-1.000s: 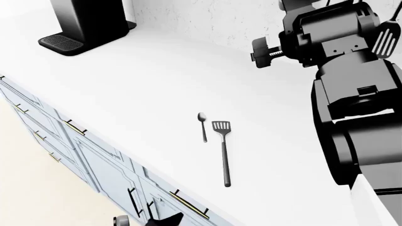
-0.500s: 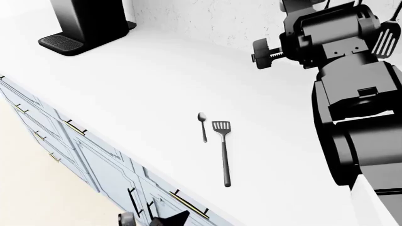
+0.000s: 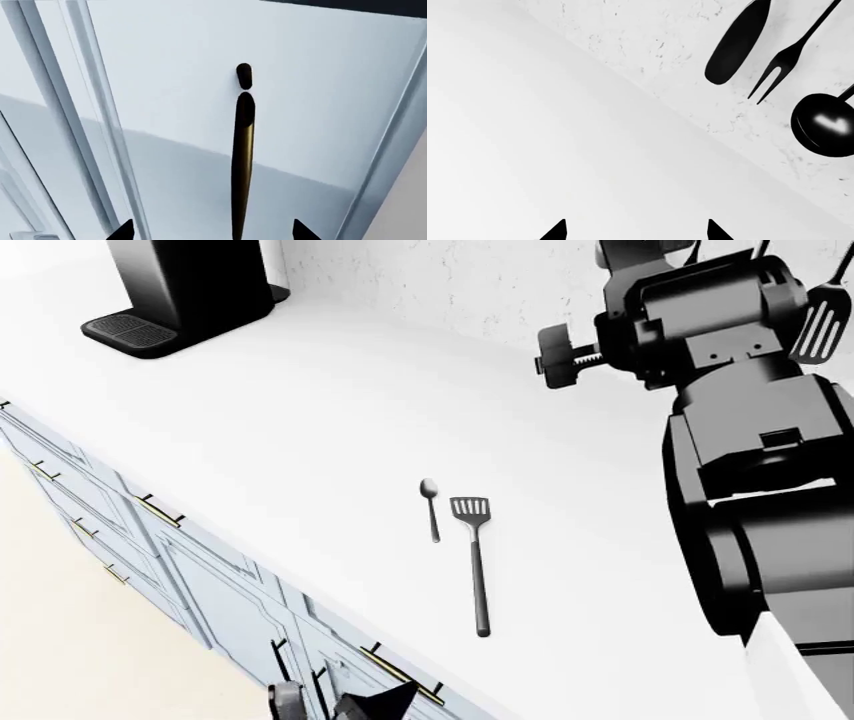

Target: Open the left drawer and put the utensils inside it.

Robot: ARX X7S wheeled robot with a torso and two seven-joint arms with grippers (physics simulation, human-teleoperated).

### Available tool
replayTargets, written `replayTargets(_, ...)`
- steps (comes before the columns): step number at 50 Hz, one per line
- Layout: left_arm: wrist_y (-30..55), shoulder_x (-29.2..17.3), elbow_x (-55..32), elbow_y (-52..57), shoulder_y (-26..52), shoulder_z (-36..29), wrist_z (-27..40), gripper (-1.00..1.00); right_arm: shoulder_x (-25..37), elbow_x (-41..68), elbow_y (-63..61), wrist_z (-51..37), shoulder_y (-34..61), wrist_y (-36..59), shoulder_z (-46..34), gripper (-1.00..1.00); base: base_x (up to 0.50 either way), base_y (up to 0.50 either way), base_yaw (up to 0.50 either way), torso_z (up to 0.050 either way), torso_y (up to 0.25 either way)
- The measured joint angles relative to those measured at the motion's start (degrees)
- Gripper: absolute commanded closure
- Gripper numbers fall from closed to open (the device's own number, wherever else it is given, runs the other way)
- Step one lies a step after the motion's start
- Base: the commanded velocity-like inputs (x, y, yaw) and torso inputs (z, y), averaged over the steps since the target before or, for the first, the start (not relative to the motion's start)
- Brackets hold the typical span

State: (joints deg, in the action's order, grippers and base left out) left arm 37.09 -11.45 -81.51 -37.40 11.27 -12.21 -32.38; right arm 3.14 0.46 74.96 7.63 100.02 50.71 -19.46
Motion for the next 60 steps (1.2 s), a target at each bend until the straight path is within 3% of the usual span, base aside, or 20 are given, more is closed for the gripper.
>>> replayTargets(25,0.9,1.8,-0.2,1.2,1.5,-1.7,1.4,-1.0,0.5,0.0,0.0,-0.3,-1.0,-0.8,0.9,-1.0,0.0,0.0,0.0,0.0,0.0)
replayTargets(36,0.5,2.4,1.0,-3.5,4.8,-2.9,-0.5,-1.0,0.8,0.0,0.0,-0.5,-1.1,-1.2,1.4,-1.0,0.0,0.0,0.0,0.0,0.0)
replayTargets(37,0.5,2.5,1.1,-4.1,5.1,-3.0,-0.7,1.0,0.8,0.0,0.0,-0.5,-1.1,-1.2,1.4,-1.0,0.0,0.0,0.0,0.0,0.0)
replayTargets(60,-0.3,3.2,1.2,-10.5,9.1,-4.8,-5.3,1.0,1.2,-0.1,0.0,-0.8,-1.5,-1.9,2.1,-1.0,0.0,0.0,0.0,0.0,0.0)
